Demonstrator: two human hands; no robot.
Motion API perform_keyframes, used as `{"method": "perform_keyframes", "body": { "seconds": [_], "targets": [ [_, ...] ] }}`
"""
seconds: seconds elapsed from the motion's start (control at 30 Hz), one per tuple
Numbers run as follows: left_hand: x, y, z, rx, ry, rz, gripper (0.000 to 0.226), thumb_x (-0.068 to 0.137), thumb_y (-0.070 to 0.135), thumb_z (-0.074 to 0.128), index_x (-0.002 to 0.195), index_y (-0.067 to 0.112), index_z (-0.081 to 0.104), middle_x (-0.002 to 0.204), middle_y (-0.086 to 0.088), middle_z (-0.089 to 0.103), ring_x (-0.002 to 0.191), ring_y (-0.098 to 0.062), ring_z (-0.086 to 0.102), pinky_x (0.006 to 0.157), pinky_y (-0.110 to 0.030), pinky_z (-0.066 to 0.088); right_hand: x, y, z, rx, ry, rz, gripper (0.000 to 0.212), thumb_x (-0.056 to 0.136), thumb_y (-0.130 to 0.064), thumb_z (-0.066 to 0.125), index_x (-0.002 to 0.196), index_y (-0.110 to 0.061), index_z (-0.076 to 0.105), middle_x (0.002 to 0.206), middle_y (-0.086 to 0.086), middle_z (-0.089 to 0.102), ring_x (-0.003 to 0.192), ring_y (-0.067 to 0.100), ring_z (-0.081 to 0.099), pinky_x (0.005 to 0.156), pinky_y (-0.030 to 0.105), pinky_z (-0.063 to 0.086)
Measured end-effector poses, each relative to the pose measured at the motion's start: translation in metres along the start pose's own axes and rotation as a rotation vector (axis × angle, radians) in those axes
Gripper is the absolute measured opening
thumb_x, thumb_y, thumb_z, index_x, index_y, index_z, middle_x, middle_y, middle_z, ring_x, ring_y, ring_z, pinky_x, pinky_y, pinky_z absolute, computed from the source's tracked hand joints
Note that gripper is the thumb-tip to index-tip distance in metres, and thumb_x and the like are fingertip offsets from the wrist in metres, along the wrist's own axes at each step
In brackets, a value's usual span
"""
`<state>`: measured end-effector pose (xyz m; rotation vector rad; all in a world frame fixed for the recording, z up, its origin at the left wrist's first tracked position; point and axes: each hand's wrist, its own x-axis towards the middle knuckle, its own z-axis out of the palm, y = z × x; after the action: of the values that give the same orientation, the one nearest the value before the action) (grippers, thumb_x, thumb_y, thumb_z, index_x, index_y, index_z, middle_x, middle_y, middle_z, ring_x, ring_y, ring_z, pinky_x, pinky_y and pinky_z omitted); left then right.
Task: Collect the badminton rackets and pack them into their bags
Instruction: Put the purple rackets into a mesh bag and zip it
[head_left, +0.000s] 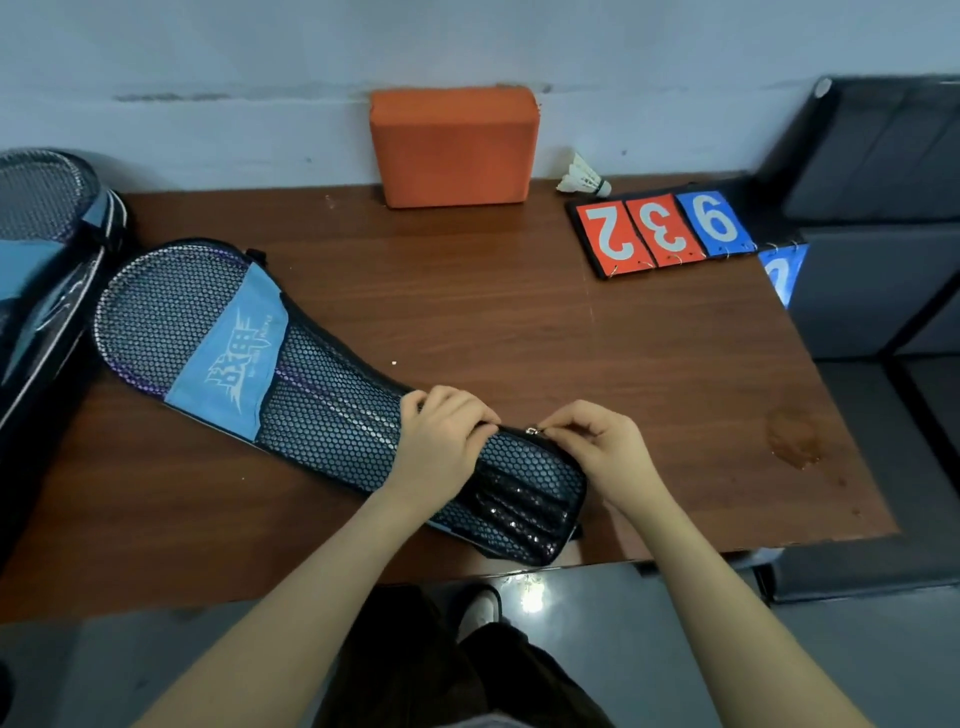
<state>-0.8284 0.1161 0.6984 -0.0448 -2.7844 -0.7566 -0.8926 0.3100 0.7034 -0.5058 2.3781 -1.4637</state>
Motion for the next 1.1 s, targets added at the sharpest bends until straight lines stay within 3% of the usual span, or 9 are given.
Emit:
{"method": "perform_keyframes", "body": {
  "seconds": [0.2, 0.4, 0.53, 0.67, 0.8, 0.87, 0.97, 1.1],
  "targets": [
    [0.013, -0.006, 0.0, -0.024, 0.089, -0.087, 0.012, 0.087, 0.025, 0.055, 0.083, 0.02, 0.066, 0.084, 0.008, 0.064, 0.093, -0.011, 0.051, 0.084, -0.024, 0.017, -0.031, 0.032, -0.033, -0.203, 0.187, 0.015, 0.024, 0.083, 0.002, 0.064, 0.079, -0.021, 0.063, 0.08, -0.01, 0.063, 0.08, -0.002, 0.058, 0.069, 0.007, 0.042],
    [0.041, 0.005, 0.018, 0.002, 0.051, -0.175, 0.01, 0.091, 0.022, 0.056, 0.089, 0.02, 0.066, 0.094, 0.007, 0.063, 0.104, -0.018, 0.049, 0.082, -0.025, 0.014, -0.051, 0.055, -0.02, -0.311, 0.117, 0.131, 0.011, 0.085, -0.01, 0.065, 0.077, -0.017, 0.065, 0.082, -0.004, 0.066, 0.078, 0.017, 0.063, 0.07, 0.041, 0.053],
    [0.047, 0.001, 0.024, 0.0, -0.054, -0.178, 0.011, 0.091, 0.024, 0.057, 0.093, 0.021, 0.067, 0.099, 0.006, 0.062, 0.109, -0.018, 0.045, 0.084, -0.025, 0.013, -0.047, 0.053, -0.022, -0.411, 0.045, 0.118, 0.008, 0.085, -0.013, 0.064, 0.08, -0.015, 0.07, 0.078, -0.014, 0.056, 0.08, 0.013, 0.058, 0.068, 0.028, 0.045],
    [0.032, -0.008, 0.023, -0.023, -0.114, -0.146, 0.02, 0.09, 0.021, 0.058, 0.108, 0.015, 0.064, 0.116, -0.003, 0.054, 0.118, -0.023, 0.038, 0.093, -0.035, 0.02, -0.037, 0.047, -0.018, -0.359, 0.124, 0.078, 0.002, 0.085, -0.023, 0.065, 0.083, -0.021, 0.064, 0.092, -0.012, 0.057, 0.084, 0.01, 0.057, 0.071, 0.029, 0.048],
    [0.0, -0.02, 0.011, 0.028, -0.037, -0.358, 0.039, 0.087, 0.021, 0.062, 0.125, 0.01, 0.054, 0.129, -0.015, 0.044, 0.122, -0.034, 0.036, 0.095, -0.05, 0.031, -0.013, 0.038, 0.001, -0.441, 0.11, -0.032, 0.027, 0.089, -0.028, 0.06, 0.114, -0.019, 0.058, 0.11, -0.002, 0.055, 0.102, 0.018, 0.053, 0.084, 0.034, 0.044],
    [-0.016, -0.029, 0.004, 0.07, -0.043, -0.552, 0.044, 0.089, 0.026, 0.059, 0.128, 0.01, 0.049, 0.134, -0.017, 0.038, 0.125, -0.036, 0.031, 0.098, -0.053, 0.03, 0.005, 0.031, 0.015, -0.529, 0.059, -0.064, 0.035, 0.092, -0.028, 0.056, 0.125, -0.019, 0.053, 0.118, 0.002, 0.054, 0.107, 0.023, 0.05, 0.087, 0.036, 0.04],
    [-0.035, -0.039, -0.002, 0.099, -0.138, -0.83, 0.058, 0.091, 0.038, 0.051, 0.138, 0.012, 0.031, 0.146, -0.02, 0.015, 0.134, -0.038, 0.015, 0.104, -0.055, 0.021, 0.034, 0.023, 0.038, -0.644, 0.001, -0.043, 0.04, 0.095, -0.027, 0.05, 0.134, -0.019, 0.046, 0.123, 0.007, 0.052, 0.11, 0.028, 0.048, 0.088, 0.038, 0.035],
    [-0.045, -0.044, 0.002, 0.091, -0.188, -0.961, 0.077, 0.089, 0.049, 0.048, 0.145, 0.01, 0.011, 0.151, -0.023, -0.008, 0.139, -0.039, 0.001, 0.108, -0.055, 0.014, 0.065, 0.013, 0.057, -0.73, -0.096, -0.047, 0.037, 0.096, -0.023, 0.047, 0.133, -0.019, 0.047, 0.12, 0.004, 0.058, 0.111, 0.027, 0.052, 0.089, 0.037, 0.034]
  ]
}}
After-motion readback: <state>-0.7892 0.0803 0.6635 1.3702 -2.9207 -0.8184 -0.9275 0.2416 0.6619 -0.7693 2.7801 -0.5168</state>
